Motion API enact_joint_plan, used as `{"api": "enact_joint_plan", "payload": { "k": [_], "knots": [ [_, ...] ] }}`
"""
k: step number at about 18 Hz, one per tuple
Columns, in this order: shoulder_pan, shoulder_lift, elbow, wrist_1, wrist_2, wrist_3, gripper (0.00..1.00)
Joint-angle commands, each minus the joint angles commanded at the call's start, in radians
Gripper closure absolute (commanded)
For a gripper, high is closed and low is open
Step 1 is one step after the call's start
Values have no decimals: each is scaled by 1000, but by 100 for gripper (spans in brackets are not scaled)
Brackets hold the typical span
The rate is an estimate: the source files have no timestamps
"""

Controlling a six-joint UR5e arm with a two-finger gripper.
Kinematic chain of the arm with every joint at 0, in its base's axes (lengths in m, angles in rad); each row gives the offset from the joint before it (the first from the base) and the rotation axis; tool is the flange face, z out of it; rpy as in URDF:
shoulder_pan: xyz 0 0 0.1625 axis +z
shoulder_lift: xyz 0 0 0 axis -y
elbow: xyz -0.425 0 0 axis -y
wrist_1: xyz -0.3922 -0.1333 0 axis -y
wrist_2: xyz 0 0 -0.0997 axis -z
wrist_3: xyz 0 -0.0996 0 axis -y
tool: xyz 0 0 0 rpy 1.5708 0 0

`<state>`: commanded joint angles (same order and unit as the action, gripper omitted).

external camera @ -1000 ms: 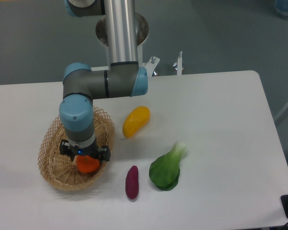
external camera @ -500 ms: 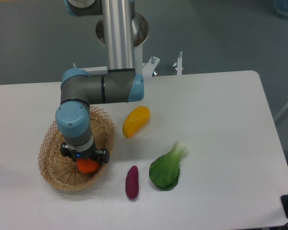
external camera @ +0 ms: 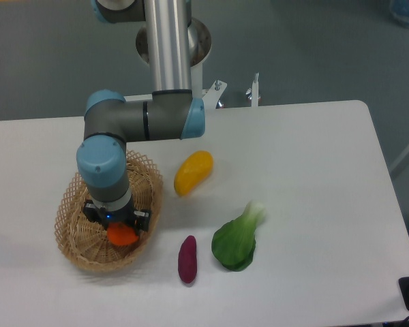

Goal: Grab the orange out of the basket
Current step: 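Close the gripper on the orange, then lift the orange out of the basket and carry it above the bok choy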

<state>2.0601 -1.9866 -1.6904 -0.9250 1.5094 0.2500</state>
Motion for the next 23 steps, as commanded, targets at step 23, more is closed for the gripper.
{"api": "enact_joint_plan", "payload": {
  "k": [23],
  "knots": [
    [331,84,58,-78,11,476,53]
  ]
}}
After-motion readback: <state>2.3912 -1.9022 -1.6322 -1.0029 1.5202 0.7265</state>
